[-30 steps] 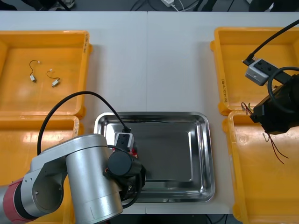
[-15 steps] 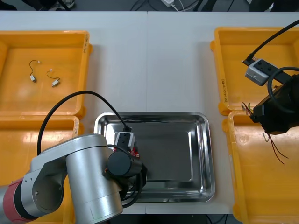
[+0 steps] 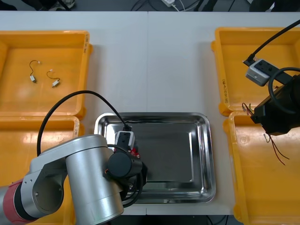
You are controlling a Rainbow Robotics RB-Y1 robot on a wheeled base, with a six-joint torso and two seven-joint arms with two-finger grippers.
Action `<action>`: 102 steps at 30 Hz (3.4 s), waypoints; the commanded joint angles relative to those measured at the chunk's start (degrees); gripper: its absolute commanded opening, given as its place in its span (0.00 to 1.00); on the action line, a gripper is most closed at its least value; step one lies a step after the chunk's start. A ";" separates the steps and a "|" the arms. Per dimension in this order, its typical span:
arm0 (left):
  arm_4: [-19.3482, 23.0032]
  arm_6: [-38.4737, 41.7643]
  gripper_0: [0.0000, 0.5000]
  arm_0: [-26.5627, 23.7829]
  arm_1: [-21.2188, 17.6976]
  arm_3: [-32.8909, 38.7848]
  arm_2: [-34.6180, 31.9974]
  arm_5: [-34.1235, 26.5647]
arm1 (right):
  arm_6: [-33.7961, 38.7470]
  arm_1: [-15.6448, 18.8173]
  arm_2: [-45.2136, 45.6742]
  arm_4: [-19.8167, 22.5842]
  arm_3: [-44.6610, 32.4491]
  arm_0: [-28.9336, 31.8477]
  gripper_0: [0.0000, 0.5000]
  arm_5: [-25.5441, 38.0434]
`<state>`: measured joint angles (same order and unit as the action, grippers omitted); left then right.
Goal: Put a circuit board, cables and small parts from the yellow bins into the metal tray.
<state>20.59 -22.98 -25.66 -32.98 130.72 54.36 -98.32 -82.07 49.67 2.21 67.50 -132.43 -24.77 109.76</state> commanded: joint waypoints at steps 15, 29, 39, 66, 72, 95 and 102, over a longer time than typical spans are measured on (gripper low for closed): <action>5.08 -0.76 1.00 -1.58 1.69 4.81 -6.63 -5.83 | 2.09 -8.80 -13.55 -4.40 -4.67 -7.05 0.00 0.24; 9.74 -9.37 1.00 -1.67 0.20 6.13 -14.63 -8.99 | -2.48 -14.87 -25.23 -9.49 -4.94 -10.21 0.00 0.24; 14.83 -16.84 1.00 -1.76 -1.56 6.13 -22.72 -11.28 | -14.17 -15.48 -32.27 -13.71 -5.20 -10.04 0.00 0.24; 27.84 -38.02 1.00 -3.43 -7.98 1.82 -42.67 -11.68 | -18.65 -18.91 -49.93 -34.63 -7.05 -2.21 0.00 0.24; 28.81 -43.47 1.00 -5.19 -10.17 -2.40 -44.34 -11.68 | -18.65 -19.97 -50.63 -35.07 -4.85 -1.69 0.00 -0.77; 30.57 -66.15 1.00 -11.08 -14.83 -20.94 -54.45 -11.68 | -19.70 -20.49 -53.97 -39.47 2.97 -1.69 0.00 -5.87; 28.19 -72.91 1.00 -12.31 -14.83 -27.36 -57.70 -11.68 | -19.09 -19.97 -56.96 -42.19 3.06 -1.60 0.00 -7.28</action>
<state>50.39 -88.86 -35.07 -45.38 104.81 -0.82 -109.60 -99.38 29.43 -53.09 25.73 -128.71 -26.91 103.02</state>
